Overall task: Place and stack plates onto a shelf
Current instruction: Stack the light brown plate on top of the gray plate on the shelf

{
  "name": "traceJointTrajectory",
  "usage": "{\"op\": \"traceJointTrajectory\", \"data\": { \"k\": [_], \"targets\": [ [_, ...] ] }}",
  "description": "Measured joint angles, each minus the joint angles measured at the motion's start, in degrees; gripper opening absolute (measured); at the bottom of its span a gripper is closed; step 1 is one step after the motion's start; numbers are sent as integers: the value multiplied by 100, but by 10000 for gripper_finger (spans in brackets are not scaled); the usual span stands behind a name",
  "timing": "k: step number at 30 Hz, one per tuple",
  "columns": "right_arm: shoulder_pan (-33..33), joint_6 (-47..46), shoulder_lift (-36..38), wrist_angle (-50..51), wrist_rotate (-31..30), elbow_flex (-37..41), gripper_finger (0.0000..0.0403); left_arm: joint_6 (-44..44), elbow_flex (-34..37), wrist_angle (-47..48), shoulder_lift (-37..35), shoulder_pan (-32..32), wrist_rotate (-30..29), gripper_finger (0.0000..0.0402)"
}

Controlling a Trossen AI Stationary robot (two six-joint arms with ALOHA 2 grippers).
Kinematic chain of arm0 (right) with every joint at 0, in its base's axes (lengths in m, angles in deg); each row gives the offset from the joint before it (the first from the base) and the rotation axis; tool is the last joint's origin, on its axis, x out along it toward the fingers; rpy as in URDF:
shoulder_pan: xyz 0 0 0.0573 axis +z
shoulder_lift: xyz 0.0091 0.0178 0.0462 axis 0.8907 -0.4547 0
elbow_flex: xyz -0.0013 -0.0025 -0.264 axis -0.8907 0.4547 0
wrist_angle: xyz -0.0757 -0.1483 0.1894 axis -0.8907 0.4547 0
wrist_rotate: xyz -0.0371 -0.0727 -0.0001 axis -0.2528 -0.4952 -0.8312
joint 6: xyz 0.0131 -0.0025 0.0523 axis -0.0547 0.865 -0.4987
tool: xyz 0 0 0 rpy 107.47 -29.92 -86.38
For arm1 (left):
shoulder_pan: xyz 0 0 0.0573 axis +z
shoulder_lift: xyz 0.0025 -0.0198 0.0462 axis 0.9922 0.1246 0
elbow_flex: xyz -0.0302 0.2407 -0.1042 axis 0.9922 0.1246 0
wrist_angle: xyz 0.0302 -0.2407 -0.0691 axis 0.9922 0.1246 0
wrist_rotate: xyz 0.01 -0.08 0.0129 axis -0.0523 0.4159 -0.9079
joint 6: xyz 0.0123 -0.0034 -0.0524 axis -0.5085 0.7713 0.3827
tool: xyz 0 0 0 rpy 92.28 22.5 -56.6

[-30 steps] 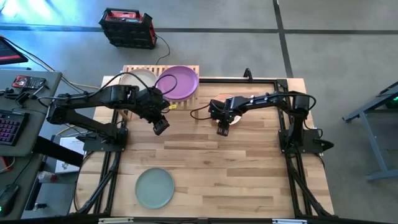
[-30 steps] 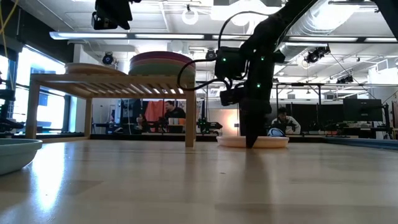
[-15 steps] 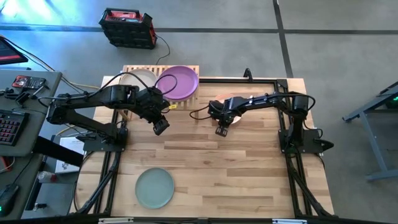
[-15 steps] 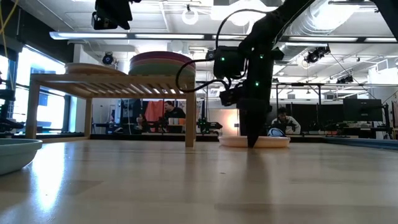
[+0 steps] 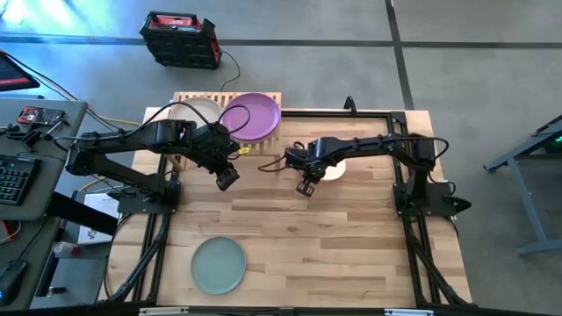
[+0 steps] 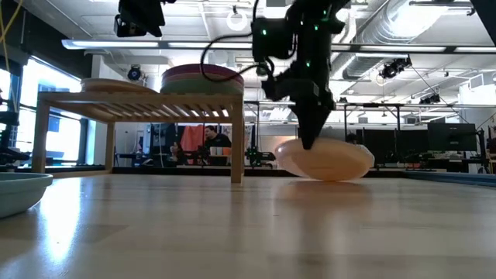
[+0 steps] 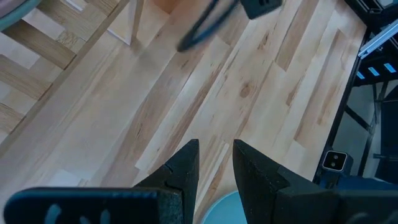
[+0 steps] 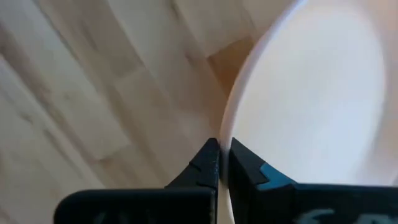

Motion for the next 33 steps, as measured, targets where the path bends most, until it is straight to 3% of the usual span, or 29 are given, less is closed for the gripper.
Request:
{"op": "traceJointTrajectory", "data": {
  "k": [12, 22, 29, 33],
  "targets": [
    [803, -819, 4, 1055, -117, -774, 0, 2, 0, -1, 2, 2, -1, 85],
    [1497, -1273, 13, 2326, -454, -2093, 0, 523, -2, -1, 2, 1, -38, 85],
    [1808, -1272, 17, 2886, -746, -3071, 0, 369, -2, 0, 2, 2, -221, 85],
    [1931, -950, 24, 3125, -901, -3456, 0, 870, -2, 1, 2, -1, -195, 85]
  ]
}}
